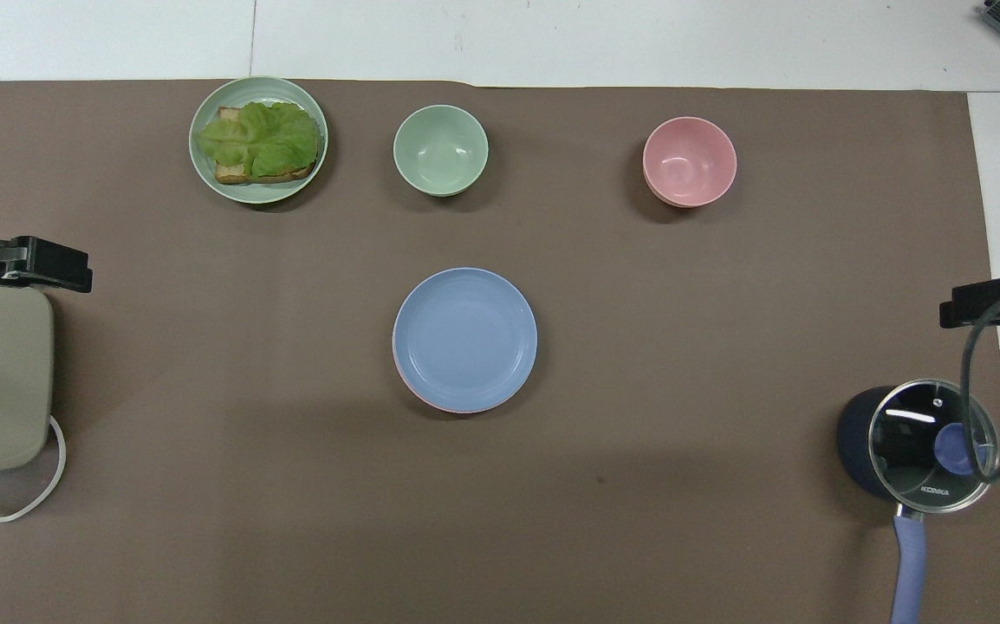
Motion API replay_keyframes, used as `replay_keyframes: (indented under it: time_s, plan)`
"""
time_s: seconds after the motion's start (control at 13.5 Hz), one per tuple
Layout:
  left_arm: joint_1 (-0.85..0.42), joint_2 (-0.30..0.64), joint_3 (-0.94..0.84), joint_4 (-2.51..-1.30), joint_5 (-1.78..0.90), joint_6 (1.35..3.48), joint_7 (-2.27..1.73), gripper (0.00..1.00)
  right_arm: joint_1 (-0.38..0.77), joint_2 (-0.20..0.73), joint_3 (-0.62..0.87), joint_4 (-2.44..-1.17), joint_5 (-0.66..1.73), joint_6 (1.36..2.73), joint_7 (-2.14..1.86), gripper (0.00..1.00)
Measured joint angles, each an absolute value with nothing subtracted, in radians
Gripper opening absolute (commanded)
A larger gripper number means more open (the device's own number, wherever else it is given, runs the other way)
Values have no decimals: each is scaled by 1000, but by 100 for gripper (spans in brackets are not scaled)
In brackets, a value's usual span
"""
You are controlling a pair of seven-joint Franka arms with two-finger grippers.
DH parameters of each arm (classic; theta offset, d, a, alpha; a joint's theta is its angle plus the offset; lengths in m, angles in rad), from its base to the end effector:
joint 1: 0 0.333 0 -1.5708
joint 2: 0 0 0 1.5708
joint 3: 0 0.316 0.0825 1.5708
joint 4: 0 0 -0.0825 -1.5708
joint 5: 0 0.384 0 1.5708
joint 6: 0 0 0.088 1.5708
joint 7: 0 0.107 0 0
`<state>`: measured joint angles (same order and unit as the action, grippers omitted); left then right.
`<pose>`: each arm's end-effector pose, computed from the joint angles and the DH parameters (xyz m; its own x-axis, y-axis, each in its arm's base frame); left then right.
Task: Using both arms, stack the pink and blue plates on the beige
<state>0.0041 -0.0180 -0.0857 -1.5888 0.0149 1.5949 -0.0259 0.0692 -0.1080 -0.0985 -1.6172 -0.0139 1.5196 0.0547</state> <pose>0.5496 -0.0438 0.6281 0.9981 -0.0560 0.0244 -0.0557 -0.9983 -0.0158 0.5151 -0.0198 0.6557 0.9964 -0.0841 0.0100 -0.0842 -0.9964 0.0027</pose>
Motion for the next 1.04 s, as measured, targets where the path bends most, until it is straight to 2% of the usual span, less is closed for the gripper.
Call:
replay_keyframes:
  time_s: [1.04]
  plan:
    - [4, -18, -86, -1589, 15, 1595, -26, 100, 73, -111, -80, -1623, -14, 1516, 28, 100]
